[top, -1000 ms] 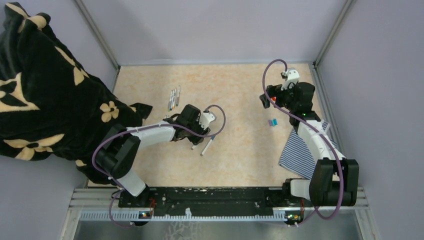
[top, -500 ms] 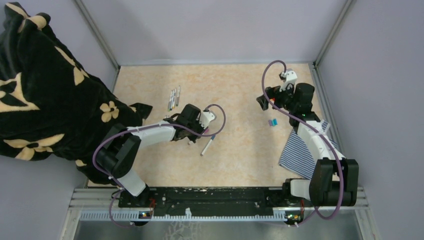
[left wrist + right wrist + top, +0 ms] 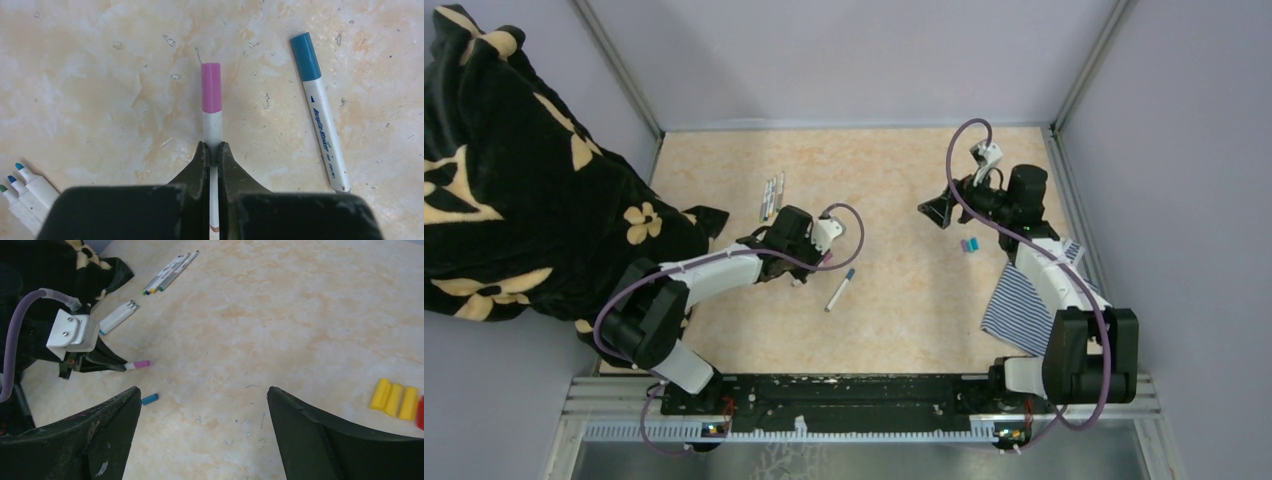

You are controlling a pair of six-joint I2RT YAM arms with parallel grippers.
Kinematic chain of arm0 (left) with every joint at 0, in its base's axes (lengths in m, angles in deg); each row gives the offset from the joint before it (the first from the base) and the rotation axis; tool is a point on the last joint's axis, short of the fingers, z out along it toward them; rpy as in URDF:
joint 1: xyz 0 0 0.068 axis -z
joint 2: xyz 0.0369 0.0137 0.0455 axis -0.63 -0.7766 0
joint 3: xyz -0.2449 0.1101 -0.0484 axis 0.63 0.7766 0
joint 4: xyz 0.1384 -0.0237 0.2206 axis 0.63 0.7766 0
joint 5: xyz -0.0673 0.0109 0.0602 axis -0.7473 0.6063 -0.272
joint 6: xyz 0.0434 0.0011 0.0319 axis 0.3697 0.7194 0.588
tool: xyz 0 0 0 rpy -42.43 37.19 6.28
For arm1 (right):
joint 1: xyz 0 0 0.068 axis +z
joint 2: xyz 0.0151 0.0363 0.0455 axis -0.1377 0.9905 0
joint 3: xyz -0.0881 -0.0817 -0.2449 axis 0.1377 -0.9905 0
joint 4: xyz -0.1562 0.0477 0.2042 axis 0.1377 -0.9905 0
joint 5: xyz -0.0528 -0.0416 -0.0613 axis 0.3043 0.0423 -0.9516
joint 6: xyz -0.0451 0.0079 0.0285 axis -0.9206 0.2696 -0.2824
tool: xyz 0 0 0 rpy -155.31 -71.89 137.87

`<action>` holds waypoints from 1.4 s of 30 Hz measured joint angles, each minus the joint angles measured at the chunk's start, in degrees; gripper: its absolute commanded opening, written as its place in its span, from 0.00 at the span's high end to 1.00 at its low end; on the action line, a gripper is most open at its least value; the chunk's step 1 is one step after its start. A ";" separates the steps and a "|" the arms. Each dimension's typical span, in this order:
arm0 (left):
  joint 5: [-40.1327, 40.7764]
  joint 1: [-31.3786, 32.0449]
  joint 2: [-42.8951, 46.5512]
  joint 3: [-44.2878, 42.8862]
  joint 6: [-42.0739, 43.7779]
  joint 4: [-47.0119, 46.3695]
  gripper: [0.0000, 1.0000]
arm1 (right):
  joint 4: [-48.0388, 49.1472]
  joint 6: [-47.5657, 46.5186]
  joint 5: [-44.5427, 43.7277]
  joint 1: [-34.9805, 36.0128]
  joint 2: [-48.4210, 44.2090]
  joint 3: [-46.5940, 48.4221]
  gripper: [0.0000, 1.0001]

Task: Open the pen caps
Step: Pick up the pen from the center of the board.

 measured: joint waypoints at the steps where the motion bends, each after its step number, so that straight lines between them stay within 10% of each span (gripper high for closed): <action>1: -0.35 -0.31 0.66 0.07 0.00 0.00 1.00 | 0.44 0.68 1.42 0.02 0.48 0.00 0.06; 42: -27.91 -0.44 10.32 -7.87 11.50 8.48 1.00 | 13.49 11.10 17.92 17.79 11.17 -3.78 0.21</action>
